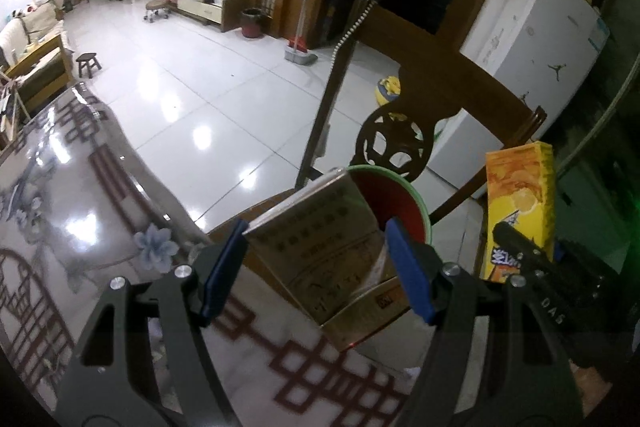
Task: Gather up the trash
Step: 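Carry the brown box and yellow box toward the red bin, then open both tools over the red bin to drop the brown and yellow boxes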
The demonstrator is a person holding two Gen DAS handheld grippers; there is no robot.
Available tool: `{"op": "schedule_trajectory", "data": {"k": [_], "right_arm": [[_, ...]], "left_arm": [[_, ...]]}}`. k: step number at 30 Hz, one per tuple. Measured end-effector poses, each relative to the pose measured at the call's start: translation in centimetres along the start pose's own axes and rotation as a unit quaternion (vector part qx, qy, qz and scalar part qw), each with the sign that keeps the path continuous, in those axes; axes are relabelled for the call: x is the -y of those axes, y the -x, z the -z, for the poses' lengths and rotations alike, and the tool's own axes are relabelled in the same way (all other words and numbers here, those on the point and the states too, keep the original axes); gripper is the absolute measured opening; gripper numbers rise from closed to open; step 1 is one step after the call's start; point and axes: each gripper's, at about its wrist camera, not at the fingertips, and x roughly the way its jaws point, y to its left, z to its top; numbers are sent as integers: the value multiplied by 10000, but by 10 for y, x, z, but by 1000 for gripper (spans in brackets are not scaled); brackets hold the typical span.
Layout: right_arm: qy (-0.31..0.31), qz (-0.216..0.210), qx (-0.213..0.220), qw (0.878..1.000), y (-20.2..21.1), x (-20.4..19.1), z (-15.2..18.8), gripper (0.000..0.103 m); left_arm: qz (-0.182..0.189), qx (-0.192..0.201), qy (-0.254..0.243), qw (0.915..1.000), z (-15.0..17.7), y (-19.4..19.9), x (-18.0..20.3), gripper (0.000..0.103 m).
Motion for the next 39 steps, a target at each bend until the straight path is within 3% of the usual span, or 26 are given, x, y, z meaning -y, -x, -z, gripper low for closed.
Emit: {"op": "schedule_trajectory", "data": {"k": [9, 16, 39], "right_arm": [[-313, -209, -7, 9993, -36, 21, -15, 37], [-325, -211, -67, 9992, -59, 30, -26, 37], [-446, -68, -749, 9962, -126, 58, -29, 37]], "left_arm": [[261, -270, -246, 9990, -21, -51, 31, 68], [427, -178, -496, 9977, -43, -72, 55, 68], [534, -552, -501, 9958, -66, -147, 70, 69]]}}
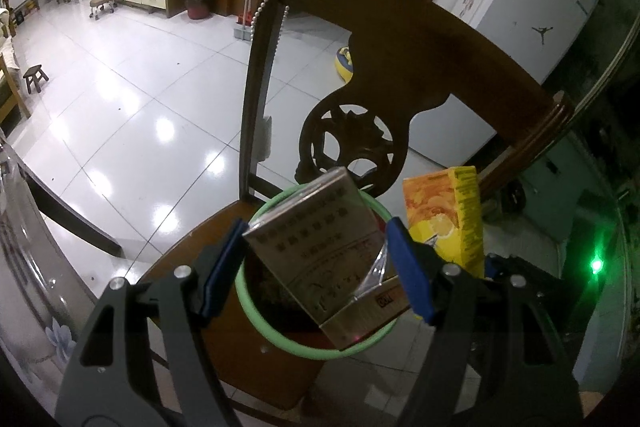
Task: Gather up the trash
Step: 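Open both tools over the red bin to drop the brown and yellow boxes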
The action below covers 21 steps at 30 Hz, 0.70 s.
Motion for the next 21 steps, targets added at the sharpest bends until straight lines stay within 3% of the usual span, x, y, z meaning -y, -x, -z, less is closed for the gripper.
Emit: {"op": "schedule_trajectory", "data": {"k": [3, 4, 5, 7, 14, 21], "right_arm": [[-27, 36, -39, 10000, -6, 1, -3, 38], [-27, 56, -73, 10000, -7, 1, -3, 40], [-15, 84, -75, 9999, -10, 0, -5, 49], [35, 194, -18, 9998, -10, -1, -7, 53], [-16, 295, 93, 9995, 9, -3, -8, 54], [350, 26, 260, 9990, 49, -44, 0, 54]], "left_arm": [[2, -12, 27, 10000, -2, -4, -1, 78], [-31, -20, 48, 10000, -2, -4, -1, 88], [-32, 16, 96, 9999, -3, -3, -3, 89], [27, 39, 144, 9999, -3, 2, -4, 89], [115, 199, 71, 9997, 1, 35, -12, 89], [-60, 571, 183, 9982, 35, 117, -47, 89]]}}
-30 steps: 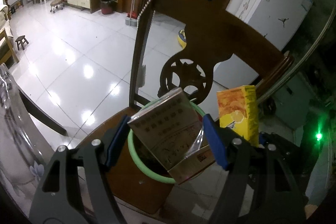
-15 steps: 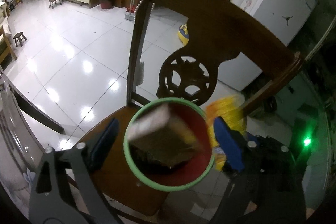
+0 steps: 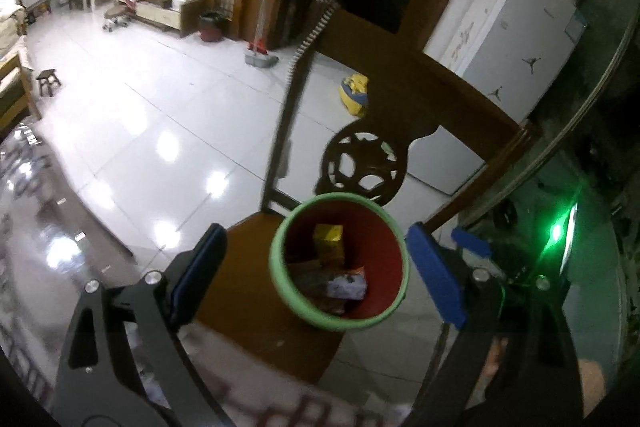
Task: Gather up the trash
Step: 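Open both tools over the red bin to drop the brown and yellow boxes, then grasp the pink snack bag with the left tool while the right tool grasps a white plastic bag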
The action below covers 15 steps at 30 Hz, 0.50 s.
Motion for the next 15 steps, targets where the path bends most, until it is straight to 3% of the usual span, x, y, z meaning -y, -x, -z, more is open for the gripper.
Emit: {"op": "schedule_trajectory", "data": {"k": [9, 15], "right_arm": [[942, -833, -95, 9920, 48, -100, 51, 57], [1781, -1632, -475, 9692, 69, -192, 103, 57]], "left_arm": [[-774, 207, 627, 9948, 100, 125, -65, 89], [-1441, 305, 1255, 9811, 168, 196, -115, 89]]}}
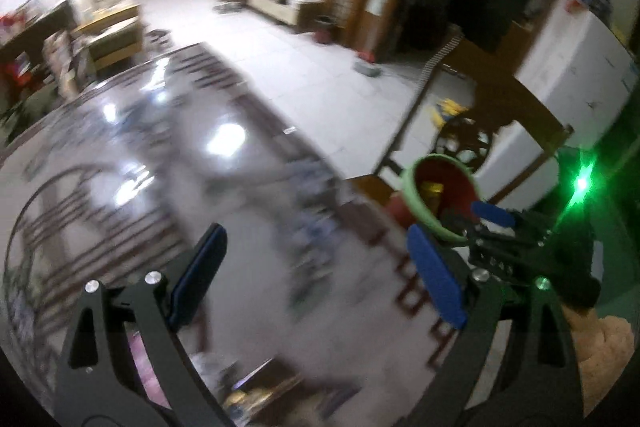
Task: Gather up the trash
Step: 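Grasp the pink snack bag with the left tool while the right tool grasps a white plastic bag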
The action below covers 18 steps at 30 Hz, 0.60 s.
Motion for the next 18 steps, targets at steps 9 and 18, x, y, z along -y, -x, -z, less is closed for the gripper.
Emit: {"op": "schedule_trajectory", "data": {"k": [9, 18], "right_arm": [[1551, -1111, -663, 9794, -26, -144, 45, 57], [2277, -1994, -1539, 9406, -74, -233, 80, 61]], "left_arm": [[-795, 113, 1000, 9917, 47, 57, -111, 89], [-1039, 190, 1730, 9792, 79, 78, -159, 89]]}}
